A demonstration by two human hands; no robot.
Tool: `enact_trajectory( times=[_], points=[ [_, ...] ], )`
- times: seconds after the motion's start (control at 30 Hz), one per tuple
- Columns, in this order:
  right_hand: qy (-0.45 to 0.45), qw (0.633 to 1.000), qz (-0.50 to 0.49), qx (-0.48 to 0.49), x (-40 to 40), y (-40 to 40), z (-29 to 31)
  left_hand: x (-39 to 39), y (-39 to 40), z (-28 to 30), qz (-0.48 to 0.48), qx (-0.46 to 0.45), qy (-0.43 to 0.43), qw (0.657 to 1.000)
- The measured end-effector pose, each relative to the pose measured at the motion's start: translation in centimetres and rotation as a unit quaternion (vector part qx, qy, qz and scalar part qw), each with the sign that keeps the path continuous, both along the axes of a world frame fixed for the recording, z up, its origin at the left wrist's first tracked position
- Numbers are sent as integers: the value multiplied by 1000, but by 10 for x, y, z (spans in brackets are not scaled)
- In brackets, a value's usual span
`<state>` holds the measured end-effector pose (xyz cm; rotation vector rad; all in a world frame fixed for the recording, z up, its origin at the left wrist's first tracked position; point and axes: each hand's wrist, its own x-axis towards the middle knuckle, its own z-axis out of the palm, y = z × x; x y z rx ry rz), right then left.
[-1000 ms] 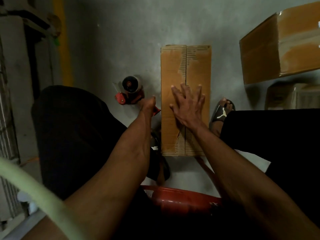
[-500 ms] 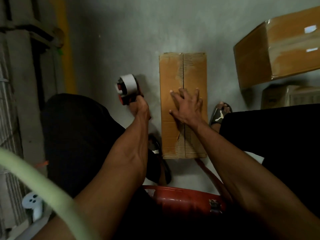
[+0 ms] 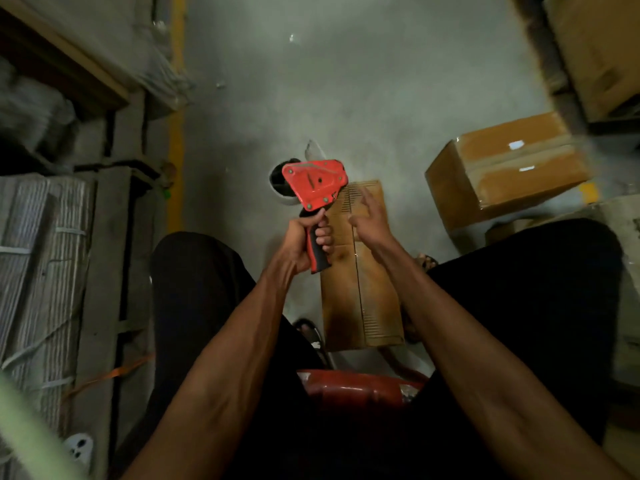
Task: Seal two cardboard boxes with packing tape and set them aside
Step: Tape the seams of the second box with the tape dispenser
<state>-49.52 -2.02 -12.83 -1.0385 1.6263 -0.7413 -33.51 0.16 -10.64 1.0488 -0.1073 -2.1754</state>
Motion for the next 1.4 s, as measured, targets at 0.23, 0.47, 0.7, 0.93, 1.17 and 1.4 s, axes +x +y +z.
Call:
enact_trajectory(
  times=[0.23, 0.47, 0.7, 0.93, 1.17, 1.4],
  points=[
    [-79, 996, -32, -23, -12, 32, 21, -17, 4, 5, -32, -3, 11, 999],
    [-172, 950, -245, 89, -27, 43, 24, -11, 3, -7, -52, 3, -3, 999],
    [-181, 936, -135, 271, -24, 26, 28, -13, 4, -8, -97, 15, -66, 993],
    [-157, 923, -141, 321, -31, 5, 21, -15, 2, -14, -190, 13, -146, 971],
    [-220, 898, -217, 313, -41, 9, 17, -21, 1, -15, -199, 14, -171, 965],
    [-203, 902, -192, 328, -41, 8, 17, -21, 2, -10, -197, -3, -190, 962]
  ],
)
